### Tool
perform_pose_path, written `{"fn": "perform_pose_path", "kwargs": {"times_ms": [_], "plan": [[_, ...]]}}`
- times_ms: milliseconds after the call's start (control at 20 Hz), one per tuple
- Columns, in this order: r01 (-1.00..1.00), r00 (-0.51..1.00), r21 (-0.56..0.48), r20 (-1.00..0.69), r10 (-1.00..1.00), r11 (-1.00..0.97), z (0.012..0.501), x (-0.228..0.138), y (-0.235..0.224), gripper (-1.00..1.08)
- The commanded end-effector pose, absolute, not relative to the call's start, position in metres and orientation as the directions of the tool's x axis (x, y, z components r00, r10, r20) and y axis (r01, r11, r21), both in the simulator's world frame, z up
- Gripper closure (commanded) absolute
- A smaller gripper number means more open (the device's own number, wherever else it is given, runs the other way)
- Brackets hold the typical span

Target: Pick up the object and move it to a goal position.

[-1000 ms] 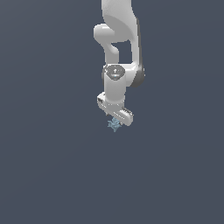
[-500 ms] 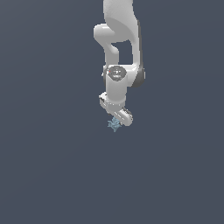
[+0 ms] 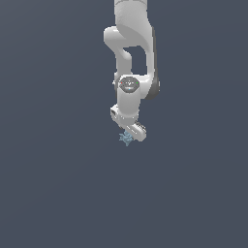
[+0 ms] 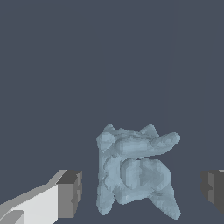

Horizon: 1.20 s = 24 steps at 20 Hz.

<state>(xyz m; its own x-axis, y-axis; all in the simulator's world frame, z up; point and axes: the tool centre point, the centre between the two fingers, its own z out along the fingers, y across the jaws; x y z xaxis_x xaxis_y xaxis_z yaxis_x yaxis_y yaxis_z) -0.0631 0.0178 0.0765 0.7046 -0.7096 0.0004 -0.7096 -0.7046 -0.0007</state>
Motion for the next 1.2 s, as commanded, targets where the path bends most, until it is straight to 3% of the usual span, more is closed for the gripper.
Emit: {"fn": "perform_pose_path", "kwargs": {"times_ms": [0,450,500,1150], "plan": [[-0.71,0.704,0.0,0.0,-0.71,-0.704,0.064,-0.064,0.018,-0.92],[-0.712,0.702,0.0,0.0,-0.712,-0.702,0.041,-0.063,0.018,-0.92],[-0.712,0.702,0.0,0.0,-0.712,-0.702,0.041,-0.063,0.018,1.08],[-0.711,0.703,-0.002,0.001,-0.711,-0.703,0.043,-0.064,0.021,1.08]]}}
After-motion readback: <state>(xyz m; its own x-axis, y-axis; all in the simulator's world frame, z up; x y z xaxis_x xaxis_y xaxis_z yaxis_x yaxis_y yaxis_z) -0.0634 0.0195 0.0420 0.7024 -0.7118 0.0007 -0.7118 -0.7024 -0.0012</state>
